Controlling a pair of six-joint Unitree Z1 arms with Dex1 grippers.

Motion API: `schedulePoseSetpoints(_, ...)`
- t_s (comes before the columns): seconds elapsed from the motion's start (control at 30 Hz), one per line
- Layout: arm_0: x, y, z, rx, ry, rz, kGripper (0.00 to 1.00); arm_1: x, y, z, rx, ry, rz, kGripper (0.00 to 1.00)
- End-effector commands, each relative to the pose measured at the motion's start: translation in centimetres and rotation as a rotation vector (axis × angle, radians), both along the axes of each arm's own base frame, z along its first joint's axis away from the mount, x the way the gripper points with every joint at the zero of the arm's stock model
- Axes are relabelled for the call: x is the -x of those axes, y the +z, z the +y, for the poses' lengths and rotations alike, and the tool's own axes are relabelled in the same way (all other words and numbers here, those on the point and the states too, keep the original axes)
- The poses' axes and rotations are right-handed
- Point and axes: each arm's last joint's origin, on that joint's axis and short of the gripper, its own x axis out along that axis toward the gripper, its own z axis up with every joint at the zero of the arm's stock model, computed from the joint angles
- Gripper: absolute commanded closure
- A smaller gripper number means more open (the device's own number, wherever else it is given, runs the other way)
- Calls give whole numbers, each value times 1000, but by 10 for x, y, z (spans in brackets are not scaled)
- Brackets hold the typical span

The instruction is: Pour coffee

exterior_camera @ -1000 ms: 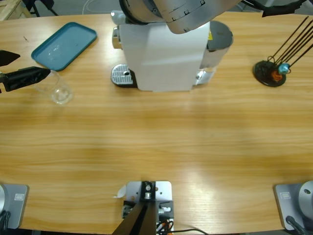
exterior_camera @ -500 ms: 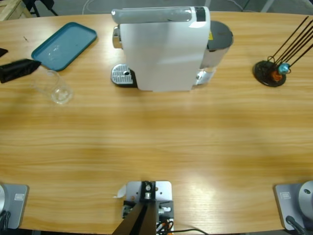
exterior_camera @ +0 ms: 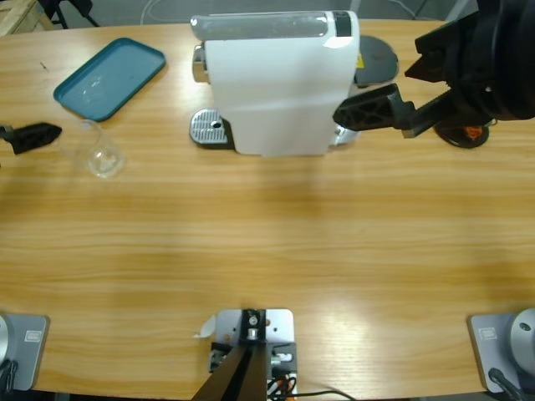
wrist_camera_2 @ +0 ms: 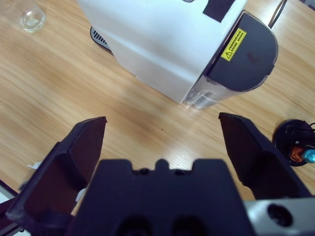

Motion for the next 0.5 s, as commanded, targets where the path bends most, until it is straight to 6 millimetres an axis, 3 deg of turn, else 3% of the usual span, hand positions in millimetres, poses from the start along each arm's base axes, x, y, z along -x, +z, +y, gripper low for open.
schedulePoseSetpoints(0.03, 13, -41, 2, 7, -51, 102, 0, 2, -24, -4, 38, -12, 50, 0)
schedulePoseSetpoints(0.5, -10, -74, -19, -52, -102, 85, 0, -10, -35, 14, 63, -19, 64, 0)
